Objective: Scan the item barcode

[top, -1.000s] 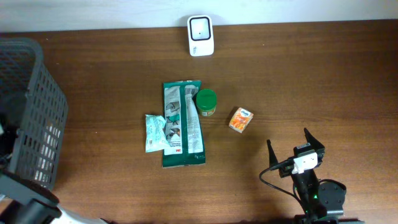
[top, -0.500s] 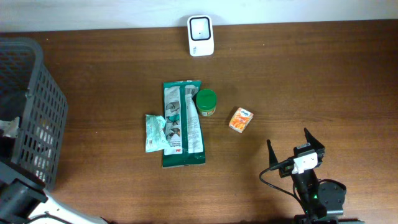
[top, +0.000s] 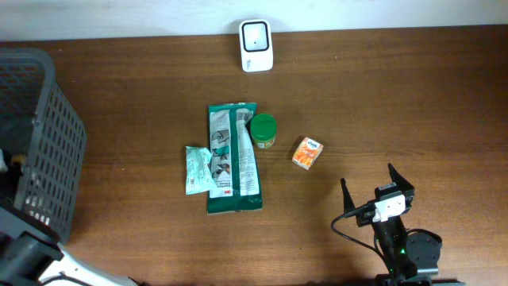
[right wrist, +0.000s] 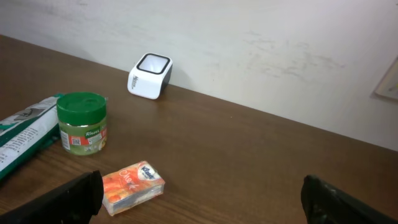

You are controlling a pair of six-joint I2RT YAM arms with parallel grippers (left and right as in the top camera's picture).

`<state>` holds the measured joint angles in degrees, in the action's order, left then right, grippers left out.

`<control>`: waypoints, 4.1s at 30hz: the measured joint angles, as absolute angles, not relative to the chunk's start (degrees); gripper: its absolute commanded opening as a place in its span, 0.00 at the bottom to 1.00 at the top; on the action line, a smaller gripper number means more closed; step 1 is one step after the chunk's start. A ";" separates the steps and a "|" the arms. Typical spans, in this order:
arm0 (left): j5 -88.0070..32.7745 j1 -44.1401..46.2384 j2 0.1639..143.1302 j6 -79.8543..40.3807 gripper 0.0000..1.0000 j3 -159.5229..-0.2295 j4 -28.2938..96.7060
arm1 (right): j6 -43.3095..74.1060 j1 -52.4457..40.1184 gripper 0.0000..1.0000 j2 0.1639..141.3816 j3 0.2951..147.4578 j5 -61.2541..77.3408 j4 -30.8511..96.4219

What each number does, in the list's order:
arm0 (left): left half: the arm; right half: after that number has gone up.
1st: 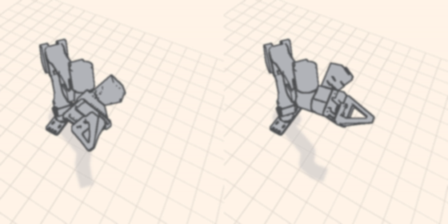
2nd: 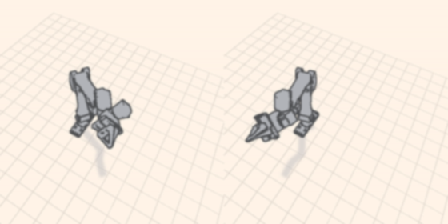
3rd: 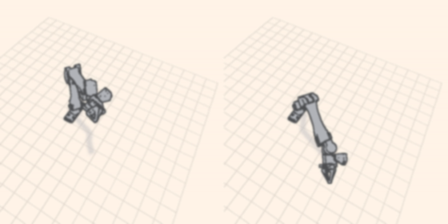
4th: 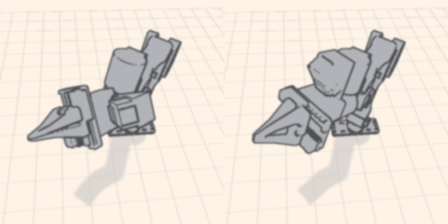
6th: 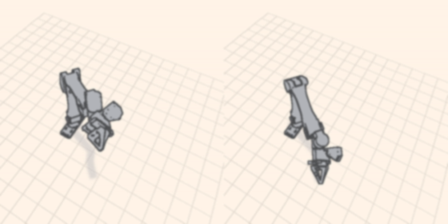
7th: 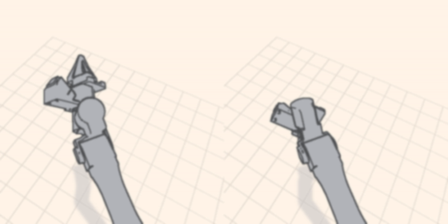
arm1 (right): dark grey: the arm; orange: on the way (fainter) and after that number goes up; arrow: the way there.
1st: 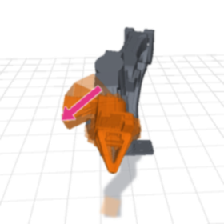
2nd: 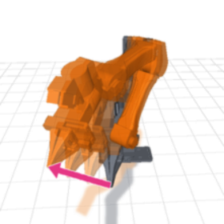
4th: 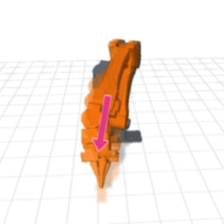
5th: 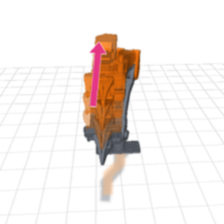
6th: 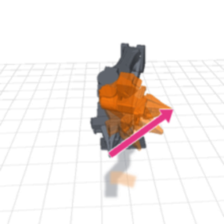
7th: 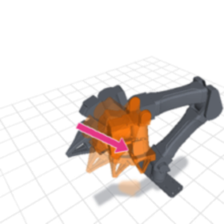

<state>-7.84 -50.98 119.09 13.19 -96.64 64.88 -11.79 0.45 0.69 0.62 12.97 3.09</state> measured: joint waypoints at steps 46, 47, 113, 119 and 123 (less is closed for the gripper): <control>31.99 18.33 109.32 -35.88 0.00 -68.66 51.18 | -11.75 0.45 0.98 0.67 0.62 12.97 3.09; 32.01 18.33 109.32 -35.83 0.00 -67.55 49.95 | -11.79 0.45 0.98 0.69 0.62 12.97 3.07; -16.12 -22.59 88.97 1.56 0.99 -98.48 60.58 | -11.79 0.45 0.98 0.69 0.62 12.97 3.07; -16.12 -22.59 88.97 1.56 0.99 -98.48 60.58 | -11.79 0.45 0.98 0.69 0.62 12.97 3.07; -16.12 -22.59 88.97 1.56 0.99 -98.48 60.62 | -11.77 0.45 0.98 0.69 0.62 12.97 3.07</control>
<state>-16.12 -22.59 88.97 1.56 -98.48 60.62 -11.77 0.45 0.69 0.62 12.97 3.07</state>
